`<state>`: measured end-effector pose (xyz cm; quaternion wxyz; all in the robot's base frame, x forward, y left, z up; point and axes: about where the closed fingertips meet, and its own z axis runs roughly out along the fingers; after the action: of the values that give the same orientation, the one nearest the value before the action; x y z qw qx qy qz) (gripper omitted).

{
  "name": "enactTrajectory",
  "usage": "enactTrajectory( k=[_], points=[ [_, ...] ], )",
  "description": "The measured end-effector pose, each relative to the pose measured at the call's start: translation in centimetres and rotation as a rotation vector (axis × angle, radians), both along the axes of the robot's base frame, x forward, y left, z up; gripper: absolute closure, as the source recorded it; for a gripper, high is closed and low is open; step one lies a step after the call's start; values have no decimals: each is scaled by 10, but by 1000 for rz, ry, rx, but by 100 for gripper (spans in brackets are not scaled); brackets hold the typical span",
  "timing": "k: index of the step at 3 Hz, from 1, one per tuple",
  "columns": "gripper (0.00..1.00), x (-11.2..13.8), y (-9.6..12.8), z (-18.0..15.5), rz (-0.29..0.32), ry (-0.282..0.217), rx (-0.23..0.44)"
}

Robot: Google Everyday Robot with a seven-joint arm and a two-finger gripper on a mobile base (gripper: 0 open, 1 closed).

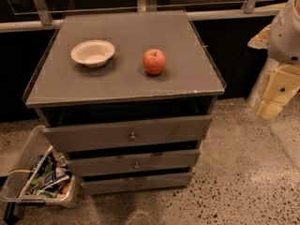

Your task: Open top drawer

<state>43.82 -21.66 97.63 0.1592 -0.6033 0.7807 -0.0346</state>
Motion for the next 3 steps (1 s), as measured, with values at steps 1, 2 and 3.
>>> enactTrajectory(
  k=[1,2,3],
  points=[
    [0,-1,2,0,2,-9,-5],
    [0,-7,14,-20,38,7,27],
    [0,-23,40,-64,146,5,112]
  ],
)
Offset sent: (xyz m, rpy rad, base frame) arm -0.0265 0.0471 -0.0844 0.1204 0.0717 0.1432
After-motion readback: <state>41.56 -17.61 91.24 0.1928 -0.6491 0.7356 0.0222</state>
